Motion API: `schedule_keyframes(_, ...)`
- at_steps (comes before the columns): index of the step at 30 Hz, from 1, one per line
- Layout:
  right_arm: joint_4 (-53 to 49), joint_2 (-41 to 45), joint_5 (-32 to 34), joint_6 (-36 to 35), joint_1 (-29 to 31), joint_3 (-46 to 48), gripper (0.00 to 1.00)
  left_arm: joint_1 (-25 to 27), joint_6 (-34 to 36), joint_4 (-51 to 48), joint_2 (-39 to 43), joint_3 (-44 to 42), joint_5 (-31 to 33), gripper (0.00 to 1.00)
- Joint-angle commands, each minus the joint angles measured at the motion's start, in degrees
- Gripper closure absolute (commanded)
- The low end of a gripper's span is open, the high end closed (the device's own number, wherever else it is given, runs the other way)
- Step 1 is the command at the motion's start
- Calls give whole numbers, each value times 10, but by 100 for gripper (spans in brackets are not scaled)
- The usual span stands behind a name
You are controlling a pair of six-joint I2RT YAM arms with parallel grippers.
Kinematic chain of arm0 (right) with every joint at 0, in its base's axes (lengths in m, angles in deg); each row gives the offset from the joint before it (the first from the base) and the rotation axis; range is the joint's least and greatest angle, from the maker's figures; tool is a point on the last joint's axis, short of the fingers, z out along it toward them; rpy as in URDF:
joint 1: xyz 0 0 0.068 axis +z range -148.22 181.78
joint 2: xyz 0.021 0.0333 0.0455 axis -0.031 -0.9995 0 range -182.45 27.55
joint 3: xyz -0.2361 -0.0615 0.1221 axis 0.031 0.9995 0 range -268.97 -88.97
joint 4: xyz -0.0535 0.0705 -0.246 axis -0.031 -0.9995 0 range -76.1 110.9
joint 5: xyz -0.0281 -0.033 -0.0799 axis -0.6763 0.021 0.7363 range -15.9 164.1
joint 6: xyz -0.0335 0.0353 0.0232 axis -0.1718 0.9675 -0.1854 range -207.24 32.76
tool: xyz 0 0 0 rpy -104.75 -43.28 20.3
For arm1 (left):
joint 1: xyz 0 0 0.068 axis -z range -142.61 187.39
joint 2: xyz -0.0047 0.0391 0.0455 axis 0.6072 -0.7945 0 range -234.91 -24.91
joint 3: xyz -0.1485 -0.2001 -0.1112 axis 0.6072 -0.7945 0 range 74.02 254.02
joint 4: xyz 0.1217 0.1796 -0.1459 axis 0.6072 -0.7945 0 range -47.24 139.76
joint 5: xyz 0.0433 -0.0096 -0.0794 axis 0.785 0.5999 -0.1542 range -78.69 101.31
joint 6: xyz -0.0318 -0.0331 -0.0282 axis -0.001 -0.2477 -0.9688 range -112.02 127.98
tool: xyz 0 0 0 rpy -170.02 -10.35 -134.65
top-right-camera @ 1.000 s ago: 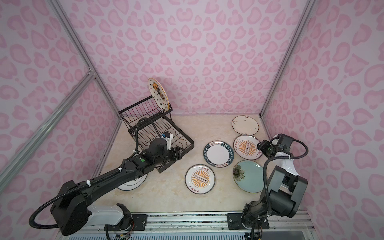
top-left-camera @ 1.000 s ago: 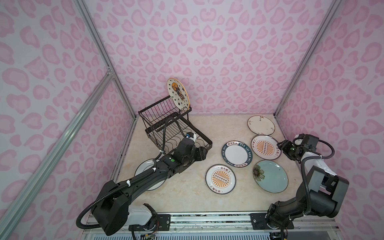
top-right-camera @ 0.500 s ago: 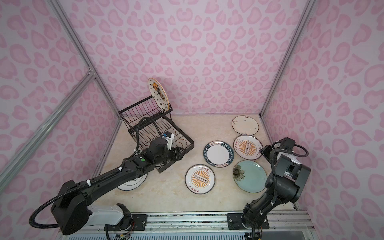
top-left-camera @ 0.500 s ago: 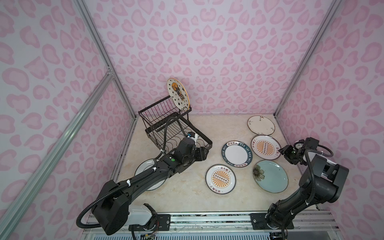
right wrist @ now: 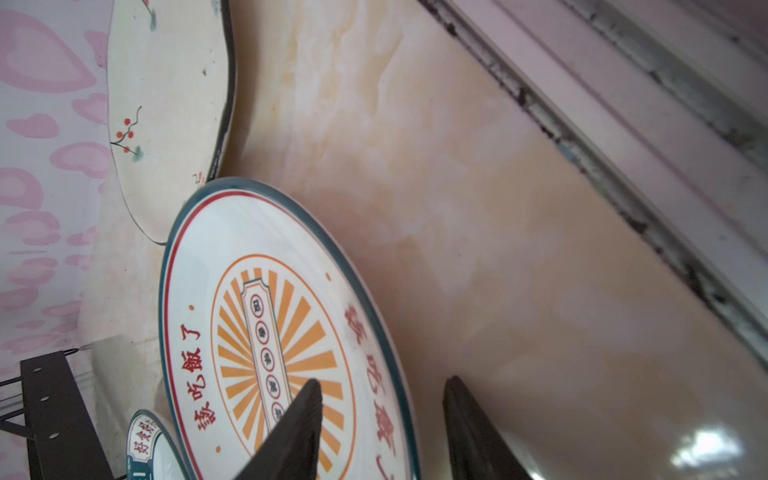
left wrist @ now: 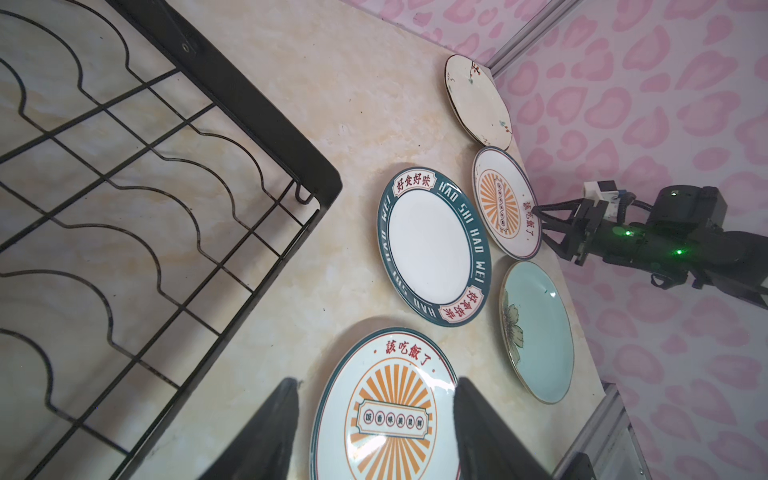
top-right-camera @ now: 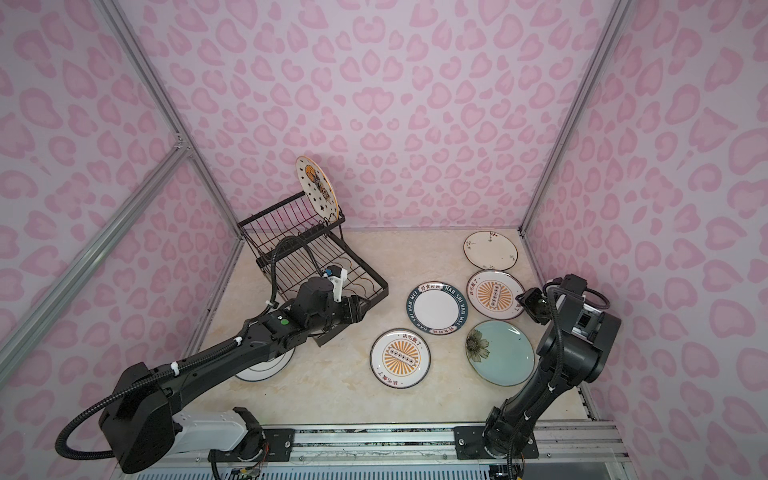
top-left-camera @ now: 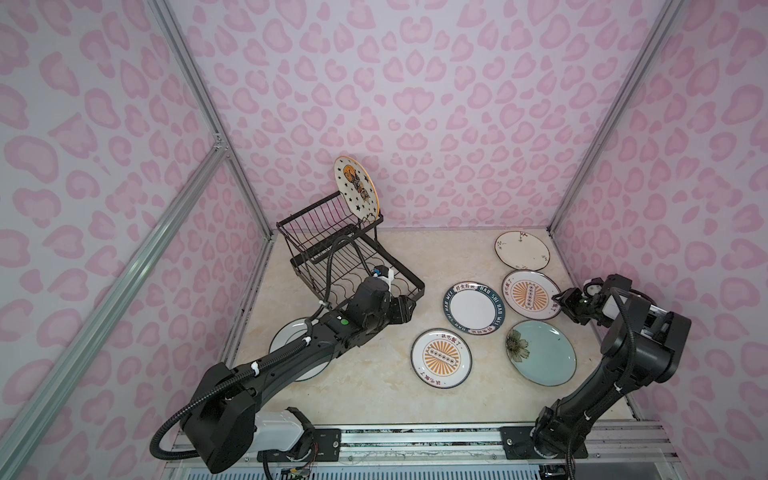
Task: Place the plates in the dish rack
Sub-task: 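Move the right gripper toward the orange sunburst plate near the floral plate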
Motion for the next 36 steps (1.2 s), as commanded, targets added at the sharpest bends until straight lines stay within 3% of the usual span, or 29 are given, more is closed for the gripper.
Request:
schedule_keyframes(1,-8,-19,10,7,6,2,53,1,-8,7,3,-8,7,38)
schedule_keyframes(14,-19,-24,0,0,12,-8,79,0,-6,0,11,-11,13,39)
schedule_keyframes(36,-46,66,-34,-7,12,-8,100,0,-5,-5,9,-8,14,39)
